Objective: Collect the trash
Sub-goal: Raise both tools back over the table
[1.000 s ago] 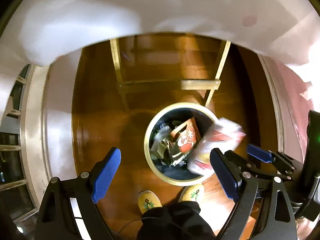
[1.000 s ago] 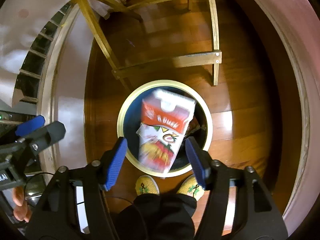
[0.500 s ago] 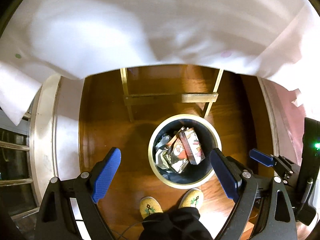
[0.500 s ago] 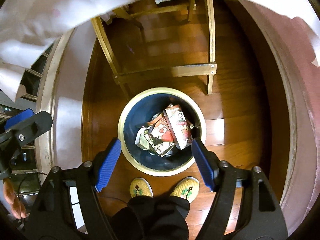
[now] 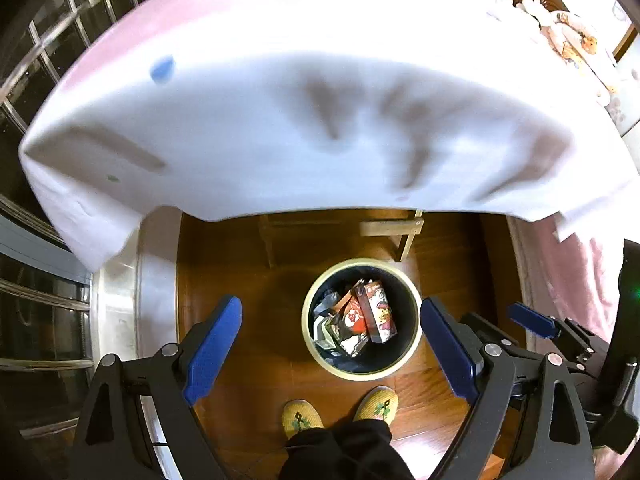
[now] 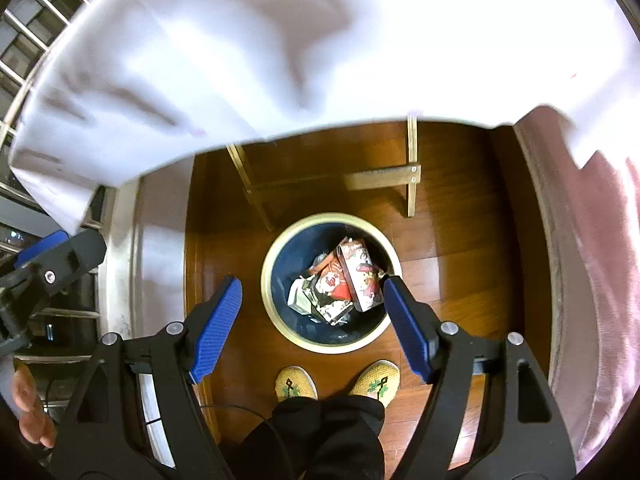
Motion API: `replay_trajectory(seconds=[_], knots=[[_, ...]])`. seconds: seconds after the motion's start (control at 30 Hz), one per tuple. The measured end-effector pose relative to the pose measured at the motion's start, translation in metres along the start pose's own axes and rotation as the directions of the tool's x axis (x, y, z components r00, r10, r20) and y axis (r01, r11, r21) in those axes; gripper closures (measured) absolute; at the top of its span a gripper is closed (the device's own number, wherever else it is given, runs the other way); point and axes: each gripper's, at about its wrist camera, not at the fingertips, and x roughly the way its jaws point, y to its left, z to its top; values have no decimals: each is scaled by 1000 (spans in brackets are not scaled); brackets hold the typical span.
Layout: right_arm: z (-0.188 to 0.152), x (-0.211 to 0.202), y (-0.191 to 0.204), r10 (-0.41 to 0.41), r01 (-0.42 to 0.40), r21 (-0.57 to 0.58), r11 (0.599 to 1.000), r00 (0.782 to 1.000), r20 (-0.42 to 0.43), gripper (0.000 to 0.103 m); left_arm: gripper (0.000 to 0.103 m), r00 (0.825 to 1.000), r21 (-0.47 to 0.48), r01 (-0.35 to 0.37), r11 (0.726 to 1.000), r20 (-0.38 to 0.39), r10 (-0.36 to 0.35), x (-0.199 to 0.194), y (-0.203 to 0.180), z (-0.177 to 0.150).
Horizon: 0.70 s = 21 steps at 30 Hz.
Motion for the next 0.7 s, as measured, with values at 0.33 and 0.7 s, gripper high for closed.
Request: replay_trajectory(seconds=[0.33,0.7], knots=[[28,-94,17,17,-17,-13,1000,997,78,31,11,997,-1,-10,1000,75,10,-91,-1,23],[54,-203,36,32,-24,-48,999,984,178,31,11,982,19,-36,999,184,32,-201,-16,44]])
